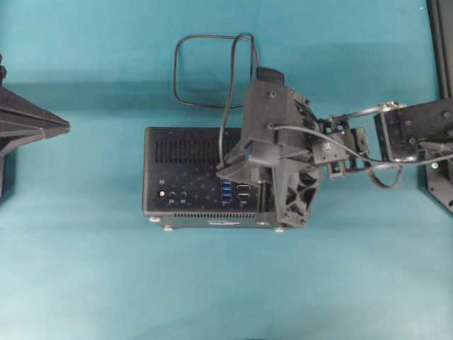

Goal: Insert the USB into the PC box with both arms.

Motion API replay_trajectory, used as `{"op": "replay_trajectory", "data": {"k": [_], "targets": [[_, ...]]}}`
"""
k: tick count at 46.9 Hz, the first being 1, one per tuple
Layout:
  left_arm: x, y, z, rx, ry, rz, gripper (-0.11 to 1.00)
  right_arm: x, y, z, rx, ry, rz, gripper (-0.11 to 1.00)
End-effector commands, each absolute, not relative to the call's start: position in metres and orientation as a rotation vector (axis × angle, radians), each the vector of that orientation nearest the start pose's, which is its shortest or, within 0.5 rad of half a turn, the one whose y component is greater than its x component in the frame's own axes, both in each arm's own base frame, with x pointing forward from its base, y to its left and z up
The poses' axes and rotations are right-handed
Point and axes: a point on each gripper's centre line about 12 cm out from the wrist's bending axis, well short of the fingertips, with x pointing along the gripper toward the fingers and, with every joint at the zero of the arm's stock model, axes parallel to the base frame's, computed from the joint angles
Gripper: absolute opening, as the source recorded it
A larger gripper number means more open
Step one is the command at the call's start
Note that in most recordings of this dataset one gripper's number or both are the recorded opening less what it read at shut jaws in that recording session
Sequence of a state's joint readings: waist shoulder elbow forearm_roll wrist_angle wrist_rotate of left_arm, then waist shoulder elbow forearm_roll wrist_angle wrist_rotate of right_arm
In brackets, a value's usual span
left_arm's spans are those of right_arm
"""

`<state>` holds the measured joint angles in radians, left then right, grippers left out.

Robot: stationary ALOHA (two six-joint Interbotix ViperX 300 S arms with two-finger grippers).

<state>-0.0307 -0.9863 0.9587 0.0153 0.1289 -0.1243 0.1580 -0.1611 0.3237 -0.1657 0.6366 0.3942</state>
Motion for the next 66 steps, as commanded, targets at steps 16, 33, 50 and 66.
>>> {"op": "replay_trajectory", "data": {"k": [16, 33, 50, 66], "targets": [[0.202, -0.006, 0.343, -0.106, 0.089, -0.022, 0.00, 0.385, 0.064, 0.281, 0.180, 0.842, -0.037, 0.07], [0.202, -0.004, 0.342, -0.109, 0.090, -0.015, 0.00, 0.386, 0.066, 0.282, 0.199, 0.828, -0.040, 0.07], [0.201, -0.004, 0.343, -0.113, 0.087, -0.015, 0.00, 0.384, 0.055, 0.293, 0.183, 0.787, -0.057, 0.09], [0.199, -0.005, 0.351, -0.113, 0.050, -0.020, 0.00, 0.380, 0.055, 0.301, 0.181, 0.762, -0.048, 0.28]]}}
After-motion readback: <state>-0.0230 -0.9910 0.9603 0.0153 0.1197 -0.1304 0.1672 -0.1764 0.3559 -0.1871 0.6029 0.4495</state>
